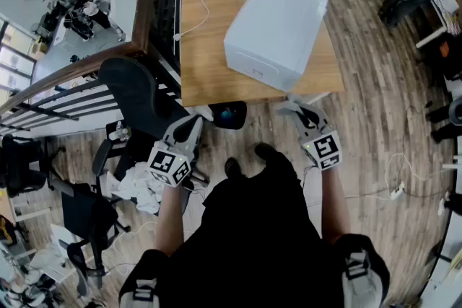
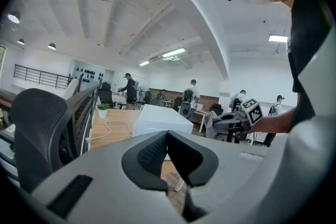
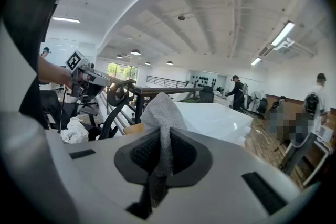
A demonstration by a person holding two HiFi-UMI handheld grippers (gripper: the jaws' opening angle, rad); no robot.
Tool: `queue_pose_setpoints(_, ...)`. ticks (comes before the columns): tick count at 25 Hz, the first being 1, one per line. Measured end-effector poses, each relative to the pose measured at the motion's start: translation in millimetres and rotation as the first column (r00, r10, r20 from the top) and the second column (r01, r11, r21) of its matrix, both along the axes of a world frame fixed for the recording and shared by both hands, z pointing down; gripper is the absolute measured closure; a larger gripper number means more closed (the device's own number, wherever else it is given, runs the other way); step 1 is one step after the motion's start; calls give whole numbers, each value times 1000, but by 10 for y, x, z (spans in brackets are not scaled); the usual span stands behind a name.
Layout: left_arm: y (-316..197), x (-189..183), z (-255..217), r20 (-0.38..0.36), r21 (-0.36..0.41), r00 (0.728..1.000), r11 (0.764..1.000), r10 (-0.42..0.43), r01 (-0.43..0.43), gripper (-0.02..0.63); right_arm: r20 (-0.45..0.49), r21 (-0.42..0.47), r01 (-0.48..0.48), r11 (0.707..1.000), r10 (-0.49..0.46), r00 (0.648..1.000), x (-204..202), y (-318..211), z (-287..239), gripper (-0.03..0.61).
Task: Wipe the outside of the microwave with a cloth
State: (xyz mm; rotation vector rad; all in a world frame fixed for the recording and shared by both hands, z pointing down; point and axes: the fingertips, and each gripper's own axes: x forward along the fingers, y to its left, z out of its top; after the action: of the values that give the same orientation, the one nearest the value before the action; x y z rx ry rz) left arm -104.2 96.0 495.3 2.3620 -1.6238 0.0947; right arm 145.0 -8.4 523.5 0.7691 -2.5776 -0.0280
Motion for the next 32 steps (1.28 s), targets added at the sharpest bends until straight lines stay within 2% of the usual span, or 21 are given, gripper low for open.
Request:
queue_pose_setpoints(7, 29, 275, 26, -19, -16, 996, 996, 85, -86, 612, 13, -25, -96, 995, 96, 995, 208, 180, 52, 565)
queue_pose_setpoints(12, 102, 268, -11, -17, -11, 992, 992, 129, -129, 612, 17, -34, -136, 990, 137, 990, 147, 245, 62, 565)
queue_pose_setpoints(17, 164, 172, -9, -19, -23, 994, 993, 111, -112, 612, 29, -9, -149, 989, 149, 988, 90, 63, 159, 564)
queue_pose_setpoints(23, 87, 169, -3, -14, -17, 995, 995, 95, -96, 612, 51, -58, -225, 973, 228, 972, 191, -175, 317, 563)
queue_pose_setpoints(32, -107, 153, -46, -23, -35, 999, 999, 28, -29, 612, 70, -89, -267, 960, 273, 959, 261, -741, 552, 563)
